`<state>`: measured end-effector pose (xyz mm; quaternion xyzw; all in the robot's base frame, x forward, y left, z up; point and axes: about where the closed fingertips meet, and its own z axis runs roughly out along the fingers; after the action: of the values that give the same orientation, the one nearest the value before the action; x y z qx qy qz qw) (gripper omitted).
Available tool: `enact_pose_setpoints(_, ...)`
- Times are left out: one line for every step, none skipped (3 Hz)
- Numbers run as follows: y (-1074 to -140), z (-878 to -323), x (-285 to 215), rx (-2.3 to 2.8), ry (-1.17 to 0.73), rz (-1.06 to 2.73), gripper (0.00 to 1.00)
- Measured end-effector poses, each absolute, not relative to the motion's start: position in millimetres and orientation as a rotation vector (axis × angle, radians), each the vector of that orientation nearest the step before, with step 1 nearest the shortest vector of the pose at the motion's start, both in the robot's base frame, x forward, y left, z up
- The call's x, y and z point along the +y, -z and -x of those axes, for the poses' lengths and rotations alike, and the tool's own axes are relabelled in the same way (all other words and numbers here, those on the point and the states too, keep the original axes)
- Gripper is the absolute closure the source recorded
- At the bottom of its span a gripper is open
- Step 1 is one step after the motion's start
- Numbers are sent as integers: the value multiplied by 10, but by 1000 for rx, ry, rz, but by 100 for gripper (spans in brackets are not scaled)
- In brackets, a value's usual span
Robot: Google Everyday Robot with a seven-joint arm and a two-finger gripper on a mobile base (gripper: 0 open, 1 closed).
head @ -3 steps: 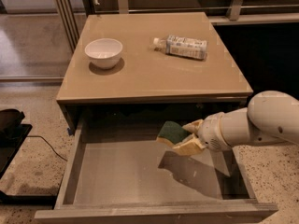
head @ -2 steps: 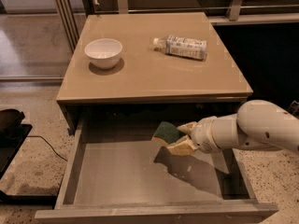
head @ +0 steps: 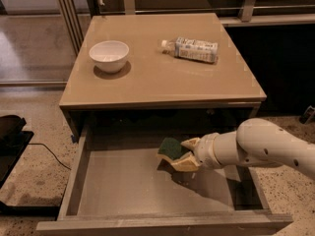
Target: Place sponge into top drawer
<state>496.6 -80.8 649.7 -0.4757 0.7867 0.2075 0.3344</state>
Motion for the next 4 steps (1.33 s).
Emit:
enact_pose_setpoints(-6302, -4952, -746, 2050, -559, 1256, 100)
enact_pose_setpoints(-6298, -4952, -745, 2050, -560, 1256, 81)
enact_pose_setpoints(-6298, -4952, -745, 2050, -560, 1256, 58)
enact_pose_setpoints(-6298, -4952, -744, 2050, -560, 1256, 35)
